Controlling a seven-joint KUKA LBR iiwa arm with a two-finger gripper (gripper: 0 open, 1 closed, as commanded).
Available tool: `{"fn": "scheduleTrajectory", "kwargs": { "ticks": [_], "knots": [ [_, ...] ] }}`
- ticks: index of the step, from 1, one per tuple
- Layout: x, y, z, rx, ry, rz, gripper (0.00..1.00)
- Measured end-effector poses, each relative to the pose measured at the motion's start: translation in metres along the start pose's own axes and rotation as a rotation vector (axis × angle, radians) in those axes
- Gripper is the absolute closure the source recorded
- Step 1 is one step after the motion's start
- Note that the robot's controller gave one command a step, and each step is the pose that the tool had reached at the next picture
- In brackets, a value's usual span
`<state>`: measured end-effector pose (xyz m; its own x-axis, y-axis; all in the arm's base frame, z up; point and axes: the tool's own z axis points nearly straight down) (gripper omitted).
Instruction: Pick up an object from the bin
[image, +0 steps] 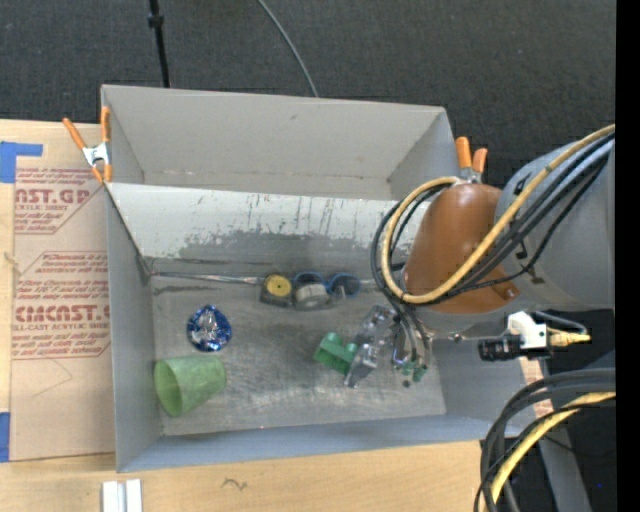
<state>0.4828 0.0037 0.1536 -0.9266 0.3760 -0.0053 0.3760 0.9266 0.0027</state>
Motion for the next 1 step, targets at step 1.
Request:
{"fn": "scheduleTrajectory", "kwargs": {
  "ticks": [1],
  "knots": [
    [-0.0005,0.0005,-0.0304,0.001,0.002,-0.001,1.00]
  ]
}}
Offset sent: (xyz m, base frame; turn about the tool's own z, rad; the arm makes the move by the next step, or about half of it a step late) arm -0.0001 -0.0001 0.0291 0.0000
